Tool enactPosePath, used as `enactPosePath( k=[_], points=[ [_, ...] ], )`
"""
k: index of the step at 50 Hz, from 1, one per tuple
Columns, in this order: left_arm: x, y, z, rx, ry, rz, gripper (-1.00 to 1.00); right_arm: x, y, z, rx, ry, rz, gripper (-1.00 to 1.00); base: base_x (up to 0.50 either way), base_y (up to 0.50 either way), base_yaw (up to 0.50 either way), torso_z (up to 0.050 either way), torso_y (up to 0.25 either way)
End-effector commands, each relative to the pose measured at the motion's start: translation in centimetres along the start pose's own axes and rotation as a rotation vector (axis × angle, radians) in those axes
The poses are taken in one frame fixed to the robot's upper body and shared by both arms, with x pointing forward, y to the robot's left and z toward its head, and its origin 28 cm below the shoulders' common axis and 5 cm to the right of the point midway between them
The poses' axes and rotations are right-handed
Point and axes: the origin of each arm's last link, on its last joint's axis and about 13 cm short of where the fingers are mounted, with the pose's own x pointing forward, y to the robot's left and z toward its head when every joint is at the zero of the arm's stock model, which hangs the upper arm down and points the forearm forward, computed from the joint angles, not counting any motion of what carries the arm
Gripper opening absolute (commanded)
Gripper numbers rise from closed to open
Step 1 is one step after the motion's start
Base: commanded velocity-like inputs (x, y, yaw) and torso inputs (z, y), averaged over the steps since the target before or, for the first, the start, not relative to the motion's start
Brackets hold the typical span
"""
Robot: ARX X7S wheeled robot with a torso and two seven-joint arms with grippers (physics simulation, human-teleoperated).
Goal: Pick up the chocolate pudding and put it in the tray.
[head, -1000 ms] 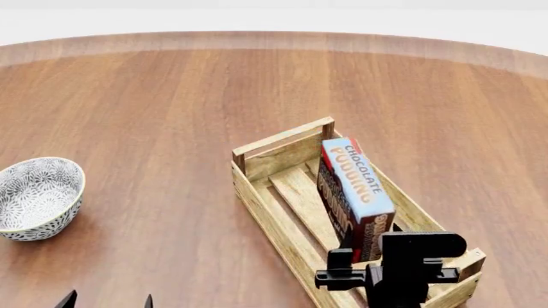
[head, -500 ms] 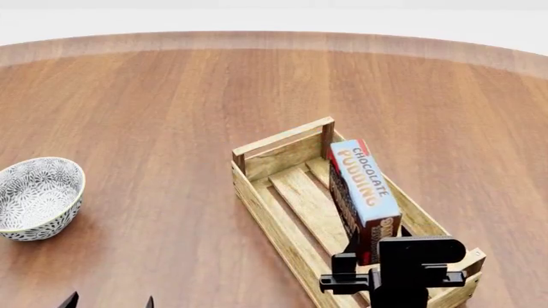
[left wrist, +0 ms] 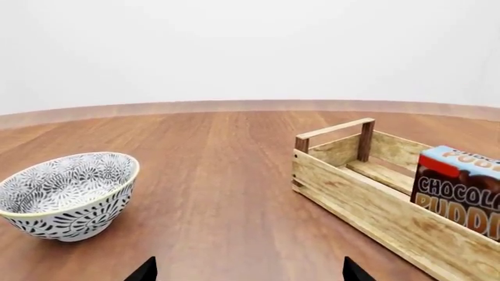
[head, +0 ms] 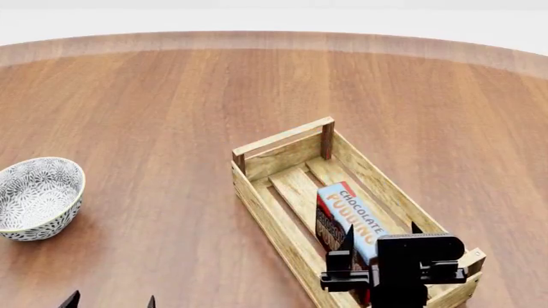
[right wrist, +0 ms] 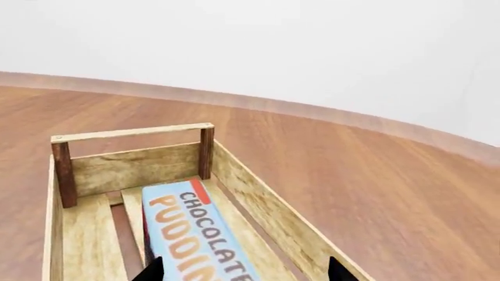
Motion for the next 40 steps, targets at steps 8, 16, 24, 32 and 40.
enactPosePath(
  k=[8, 16, 24, 32, 40],
  points=[
    [0.3, 0.2, 3.5, 0.009, -0.095, 0.011, 1.00, -1.7, 0.4, 2.3, 0.078, -0.190, 0.009, 1.00, 0.00, 0.00, 0.00, 0.000, 0.000],
    [0.1, 0.2, 4.8, 0.000, -0.139, 0.021, 1.00, -4.3, 0.8, 4.9, 0.104, -0.289, 0.027, 1.00, 0.00, 0.00, 0.00, 0.000, 0.000],
    [0.1, 0.0, 5.7, -0.005, -0.160, 0.010, 1.00, -5.7, 0.8, 6.3, 0.108, -0.345, 0.034, 1.00, 0.00, 0.00, 0.00, 0.000, 0.000],
    [0.1, 0.0, 6.0, -0.005, -0.168, 0.012, 1.00, -6.4, 0.9, 6.6, 0.101, -0.365, 0.040, 1.00, 0.00, 0.00, 0.00, 0.000, 0.000],
    [0.0, -0.1, 6.3, -0.002, -0.174, 0.009, 1.00, -6.6, 0.9, 6.4, 0.104, -0.366, 0.039, 1.00, 0.00, 0.00, 0.00, 0.000, 0.000]
  ],
)
